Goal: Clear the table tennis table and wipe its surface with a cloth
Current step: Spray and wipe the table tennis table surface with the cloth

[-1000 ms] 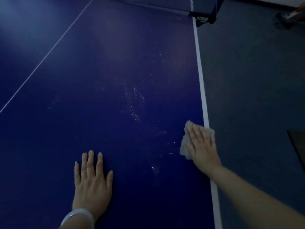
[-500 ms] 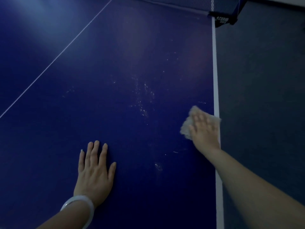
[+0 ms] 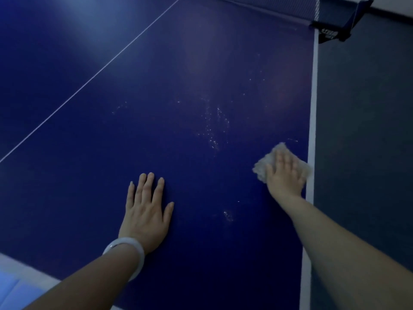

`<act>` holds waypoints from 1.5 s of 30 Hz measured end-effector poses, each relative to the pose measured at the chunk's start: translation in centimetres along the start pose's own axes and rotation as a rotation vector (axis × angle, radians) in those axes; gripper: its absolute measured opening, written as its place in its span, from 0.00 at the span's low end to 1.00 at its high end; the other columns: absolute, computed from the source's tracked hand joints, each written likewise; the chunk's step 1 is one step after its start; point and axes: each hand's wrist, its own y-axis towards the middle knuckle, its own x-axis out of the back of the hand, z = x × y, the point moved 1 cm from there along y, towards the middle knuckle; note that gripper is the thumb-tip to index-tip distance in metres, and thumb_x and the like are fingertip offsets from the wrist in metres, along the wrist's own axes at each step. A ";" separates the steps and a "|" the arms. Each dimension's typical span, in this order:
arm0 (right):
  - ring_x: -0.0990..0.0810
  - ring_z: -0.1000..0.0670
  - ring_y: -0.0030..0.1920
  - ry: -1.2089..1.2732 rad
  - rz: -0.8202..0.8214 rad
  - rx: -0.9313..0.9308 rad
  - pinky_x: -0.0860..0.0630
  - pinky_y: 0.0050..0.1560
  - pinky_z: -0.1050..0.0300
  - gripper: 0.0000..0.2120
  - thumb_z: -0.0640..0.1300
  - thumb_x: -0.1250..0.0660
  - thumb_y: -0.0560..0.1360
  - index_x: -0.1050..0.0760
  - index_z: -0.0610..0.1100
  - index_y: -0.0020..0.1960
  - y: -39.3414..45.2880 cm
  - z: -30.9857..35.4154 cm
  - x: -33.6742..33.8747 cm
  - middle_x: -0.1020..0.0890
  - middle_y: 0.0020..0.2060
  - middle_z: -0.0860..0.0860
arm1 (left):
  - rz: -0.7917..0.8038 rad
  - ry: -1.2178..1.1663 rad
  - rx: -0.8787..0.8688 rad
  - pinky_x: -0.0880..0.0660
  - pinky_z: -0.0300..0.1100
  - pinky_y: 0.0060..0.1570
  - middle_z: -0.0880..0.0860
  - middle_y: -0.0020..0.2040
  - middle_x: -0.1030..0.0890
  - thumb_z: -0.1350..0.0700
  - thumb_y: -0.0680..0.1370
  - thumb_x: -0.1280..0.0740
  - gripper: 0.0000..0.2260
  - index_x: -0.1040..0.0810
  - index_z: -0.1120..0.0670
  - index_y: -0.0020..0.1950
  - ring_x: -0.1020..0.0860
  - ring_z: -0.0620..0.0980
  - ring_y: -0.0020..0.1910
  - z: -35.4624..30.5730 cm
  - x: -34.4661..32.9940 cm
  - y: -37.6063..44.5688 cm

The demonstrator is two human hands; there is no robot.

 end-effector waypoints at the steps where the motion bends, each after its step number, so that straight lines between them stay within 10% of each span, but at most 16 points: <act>1: 0.62 0.48 0.78 0.017 0.008 -0.125 0.60 0.76 0.36 0.28 0.58 0.58 0.83 0.63 0.52 0.79 -0.2 0.4 0.0 0.61 0.79 0.52 | 0.003 0.010 -0.001 0.60 0.54 0.77 0.56 0.80 0.50 0.38 0.79 0.60 0.33 0.47 0.53 0.80 0.58 0.52 0.79 0.1 0.0 0.1; 9: 0.67 0.52 0.77 -0.183 0.041 0.652 0.67 0.75 0.42 0.29 0.60 0.63 0.80 0.62 0.54 0.79 -10.8 8.4 -5.9 0.61 0.78 0.55 | 0.005 0.019 -0.016 0.58 0.55 0.77 0.56 0.80 0.50 0.38 0.79 0.61 0.33 0.48 0.54 0.80 0.57 0.53 0.79 0.3 0.0 0.3; 17: 0.62 0.47 0.78 0.033 -0.007 -0.143 0.59 0.75 0.35 0.30 0.59 0.56 0.82 0.63 0.53 0.79 -4.2 2.0 -1.5 0.61 0.79 0.51 | 0.000 0.013 -0.014 0.62 0.54 0.77 0.56 0.80 0.52 0.40 0.80 0.56 0.31 0.49 0.53 0.80 0.59 0.53 0.79 0.2 -0.2 0.2; 24: 0.56 0.52 0.79 -0.135 0.019 0.740 0.54 0.75 0.39 0.28 0.58 0.55 0.82 0.53 0.53 0.80 -15.7 5.2 -6.2 0.54 0.79 0.56 | -0.002 -0.005 -0.020 0.61 0.54 0.77 0.56 0.80 0.52 0.40 0.80 0.56 0.31 0.49 0.54 0.80 0.59 0.53 0.79 0.3 -0.2 0.0; 31: 0.65 0.50 0.78 -0.027 -0.053 -0.034 0.61 0.76 0.38 0.28 0.57 0.58 0.83 0.66 0.53 0.78 -9.1 -1.5 -1.9 0.62 0.79 0.52 | -0.016 -0.011 -0.015 0.60 0.55 0.77 0.57 0.80 0.50 0.41 0.81 0.55 0.30 0.47 0.54 0.79 0.57 0.54 0.79 0.2 -0.3 0.1; 39: 0.54 0.50 0.79 -0.197 0.021 0.732 0.54 0.74 0.39 0.29 0.56 0.51 0.82 0.52 0.51 0.80 -19.5 1.0 -5.8 0.52 0.80 0.54 | -0.012 -0.018 -0.024 0.62 0.54 0.77 0.57 0.80 0.50 0.41 0.81 0.54 0.30 0.47 0.55 0.80 0.58 0.53 0.79 0.3 -0.3 0.1; 45: 0.63 0.52 0.78 -0.091 -0.083 -0.010 0.61 0.77 0.41 0.29 0.58 0.63 0.80 0.61 0.50 0.79 -14.9 -4.0 -3.1 0.60 0.79 0.52 | 0.005 -0.002 -0.021 0.62 0.54 0.76 0.57 0.80 0.51 0.41 0.81 0.55 0.30 0.48 0.55 0.79 0.60 0.53 0.79 0.2 -0.4 0.2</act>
